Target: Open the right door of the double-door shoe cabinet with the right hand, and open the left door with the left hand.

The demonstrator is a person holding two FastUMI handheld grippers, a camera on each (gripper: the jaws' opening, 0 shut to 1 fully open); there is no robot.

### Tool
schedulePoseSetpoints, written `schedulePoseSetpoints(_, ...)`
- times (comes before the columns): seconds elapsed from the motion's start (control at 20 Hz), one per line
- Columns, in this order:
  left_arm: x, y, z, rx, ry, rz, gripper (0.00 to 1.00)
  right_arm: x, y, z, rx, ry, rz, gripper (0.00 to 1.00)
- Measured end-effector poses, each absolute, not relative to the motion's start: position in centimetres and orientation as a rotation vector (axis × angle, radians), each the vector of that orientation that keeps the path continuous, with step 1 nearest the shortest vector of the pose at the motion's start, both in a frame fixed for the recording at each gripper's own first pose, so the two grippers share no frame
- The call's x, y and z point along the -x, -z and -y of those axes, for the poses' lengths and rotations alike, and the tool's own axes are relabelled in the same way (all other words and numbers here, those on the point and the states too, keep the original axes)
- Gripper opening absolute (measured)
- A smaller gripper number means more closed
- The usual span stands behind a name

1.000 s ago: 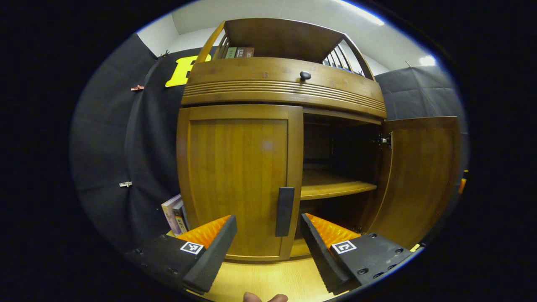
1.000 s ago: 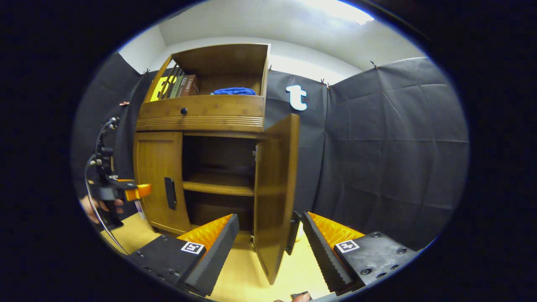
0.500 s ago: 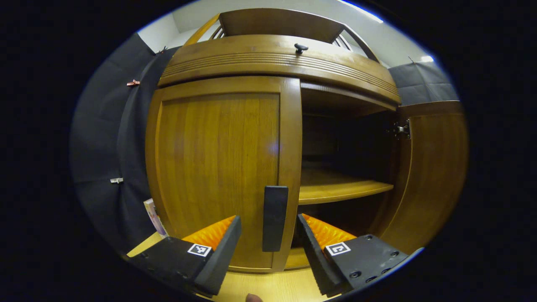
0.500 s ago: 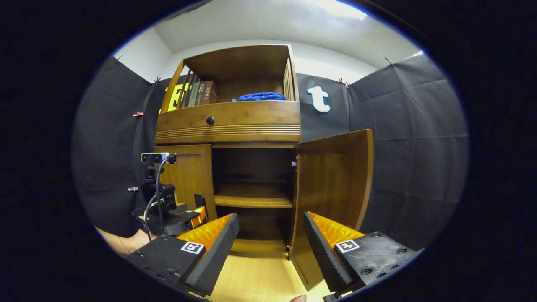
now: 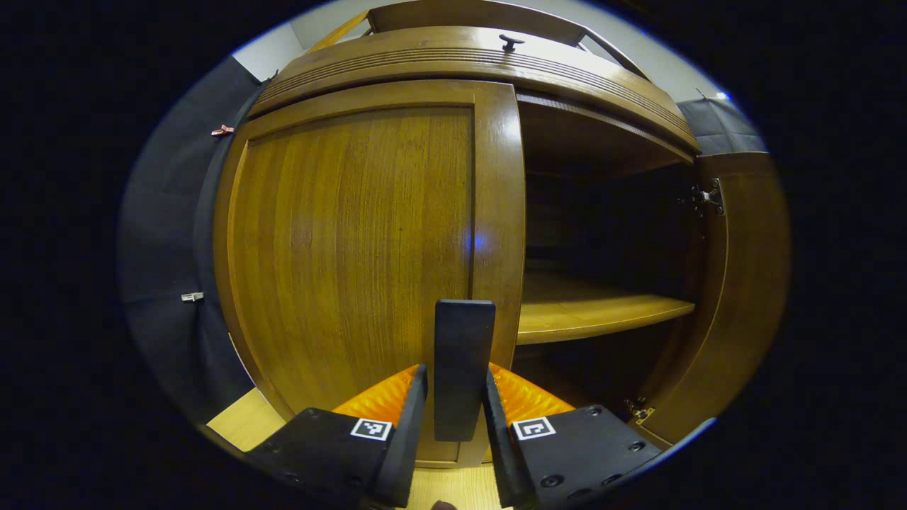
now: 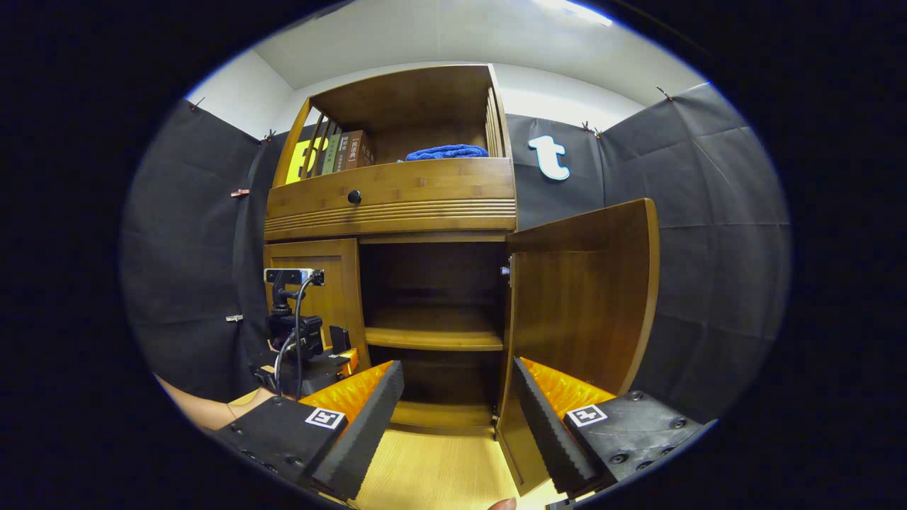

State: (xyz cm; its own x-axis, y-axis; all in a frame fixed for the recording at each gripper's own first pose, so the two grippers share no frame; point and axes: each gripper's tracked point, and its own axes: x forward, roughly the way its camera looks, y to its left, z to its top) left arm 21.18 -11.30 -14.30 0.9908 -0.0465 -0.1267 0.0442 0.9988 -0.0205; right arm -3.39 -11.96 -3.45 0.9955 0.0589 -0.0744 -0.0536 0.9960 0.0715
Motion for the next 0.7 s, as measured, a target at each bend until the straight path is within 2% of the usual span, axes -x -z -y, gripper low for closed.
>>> schedulePoseSetpoints(0.15, -21.2, 14.3, 11.4, 0.008, 0.036, -0.133, 0.39, 2.9, 3.6, 12.4, -0.073, -0.07, -0.078, 0.98)
schedulePoseSetpoints(0.35, -20.9, 14.4, 11.3, 0.004, 0.037, -0.159, 0.33, 2.5, 3.7, 12.3, -0.082, -0.086, -0.08, 0.98)
schedulePoseSetpoints(0.4, -20.6, 14.6, 11.2, 0.013, 0.037, -0.166, 0.32, 2.5, 3.9, 12.3, -0.082, -0.089, -0.081, 1.0)
schedulePoseSetpoints(0.7, -17.1, 14.5, 10.3, 0.027, 0.071, -0.177, 0.29, 2.3, 4.3, 12.0, -0.087, -0.088, -0.086, 0.98)
